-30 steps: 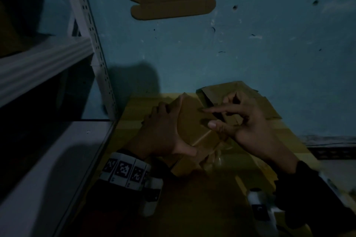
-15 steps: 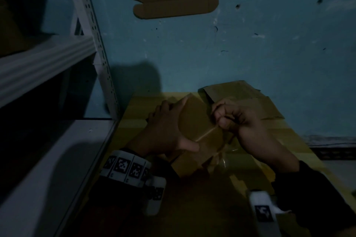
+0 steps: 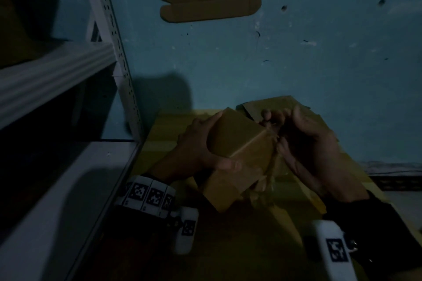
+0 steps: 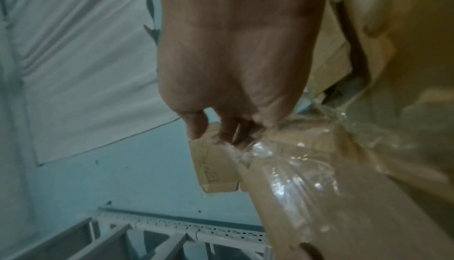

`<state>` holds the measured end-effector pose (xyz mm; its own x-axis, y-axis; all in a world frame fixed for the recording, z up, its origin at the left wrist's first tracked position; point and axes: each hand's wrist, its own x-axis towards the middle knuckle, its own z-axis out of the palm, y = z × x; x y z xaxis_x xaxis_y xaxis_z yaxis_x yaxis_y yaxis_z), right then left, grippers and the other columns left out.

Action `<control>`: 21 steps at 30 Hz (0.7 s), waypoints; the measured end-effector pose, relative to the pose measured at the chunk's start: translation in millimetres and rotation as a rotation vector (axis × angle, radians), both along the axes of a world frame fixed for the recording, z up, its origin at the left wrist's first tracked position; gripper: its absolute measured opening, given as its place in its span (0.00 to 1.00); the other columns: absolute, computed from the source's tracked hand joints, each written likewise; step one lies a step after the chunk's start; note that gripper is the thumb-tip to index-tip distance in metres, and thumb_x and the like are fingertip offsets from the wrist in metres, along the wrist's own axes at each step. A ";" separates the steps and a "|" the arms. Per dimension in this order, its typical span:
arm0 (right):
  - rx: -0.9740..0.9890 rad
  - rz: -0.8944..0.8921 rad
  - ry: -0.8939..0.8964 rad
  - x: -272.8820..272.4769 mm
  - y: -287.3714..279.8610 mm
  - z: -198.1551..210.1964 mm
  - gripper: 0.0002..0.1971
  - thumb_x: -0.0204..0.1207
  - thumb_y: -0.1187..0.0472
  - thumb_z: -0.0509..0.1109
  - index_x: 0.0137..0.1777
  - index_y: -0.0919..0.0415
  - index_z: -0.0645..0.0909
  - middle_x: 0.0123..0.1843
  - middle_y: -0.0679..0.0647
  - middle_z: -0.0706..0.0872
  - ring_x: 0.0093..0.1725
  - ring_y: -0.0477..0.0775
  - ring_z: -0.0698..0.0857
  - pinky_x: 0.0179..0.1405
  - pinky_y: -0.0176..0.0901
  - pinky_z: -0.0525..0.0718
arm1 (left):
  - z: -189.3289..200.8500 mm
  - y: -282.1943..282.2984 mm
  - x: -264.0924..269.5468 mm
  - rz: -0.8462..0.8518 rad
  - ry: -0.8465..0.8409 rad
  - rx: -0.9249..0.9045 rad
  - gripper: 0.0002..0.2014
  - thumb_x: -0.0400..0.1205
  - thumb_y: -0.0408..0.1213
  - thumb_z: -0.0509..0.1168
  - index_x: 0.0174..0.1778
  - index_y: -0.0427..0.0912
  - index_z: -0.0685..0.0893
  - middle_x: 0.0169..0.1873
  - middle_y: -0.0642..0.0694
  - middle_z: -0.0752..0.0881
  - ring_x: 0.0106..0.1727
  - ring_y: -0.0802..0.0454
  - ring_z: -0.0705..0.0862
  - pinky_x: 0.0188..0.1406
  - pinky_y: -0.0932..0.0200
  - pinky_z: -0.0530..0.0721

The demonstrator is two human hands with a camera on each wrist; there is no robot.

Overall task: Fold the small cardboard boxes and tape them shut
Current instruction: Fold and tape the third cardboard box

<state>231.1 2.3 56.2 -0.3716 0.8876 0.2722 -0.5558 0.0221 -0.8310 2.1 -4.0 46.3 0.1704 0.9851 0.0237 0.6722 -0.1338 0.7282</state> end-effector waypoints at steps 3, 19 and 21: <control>0.135 -0.280 -0.342 -6.5 0.1 5.4 0.12 0.84 0.62 0.68 0.39 0.67 0.81 0.37 0.51 0.85 0.39 0.47 0.85 0.45 0.40 0.84 | -0.5 0.6 1.8 0.002 0.006 -0.005 0.68 0.45 0.72 0.73 0.83 0.68 0.49 0.80 0.52 0.59 0.80 0.45 0.63 0.78 0.33 0.64; 0.041 -0.495 -0.292 2.9 -5.1 15.5 0.08 0.69 0.69 0.78 0.43 0.72 0.83 0.33 0.61 0.87 0.36 0.58 0.88 0.44 0.48 0.89 | -6.2 4.9 -11.8 0.007 -0.283 0.071 0.68 0.49 0.62 0.82 0.86 0.58 0.54 0.81 0.52 0.64 0.78 0.51 0.69 0.74 0.38 0.75; 0.027 -0.507 -0.306 1.9 -5.8 15.6 0.07 0.69 0.68 0.78 0.40 0.71 0.83 0.32 0.62 0.87 0.37 0.59 0.88 0.45 0.48 0.89 | -6.8 5.8 -11.3 0.005 -0.282 0.081 0.69 0.48 0.63 0.82 0.86 0.58 0.54 0.81 0.52 0.64 0.78 0.52 0.69 0.74 0.39 0.75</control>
<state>233.0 -3.4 71.8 0.0319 0.9692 0.2441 -0.2055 0.2454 -0.9474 -9.2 1.8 39.5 0.1414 0.9788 0.1479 0.4453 -0.1963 0.8736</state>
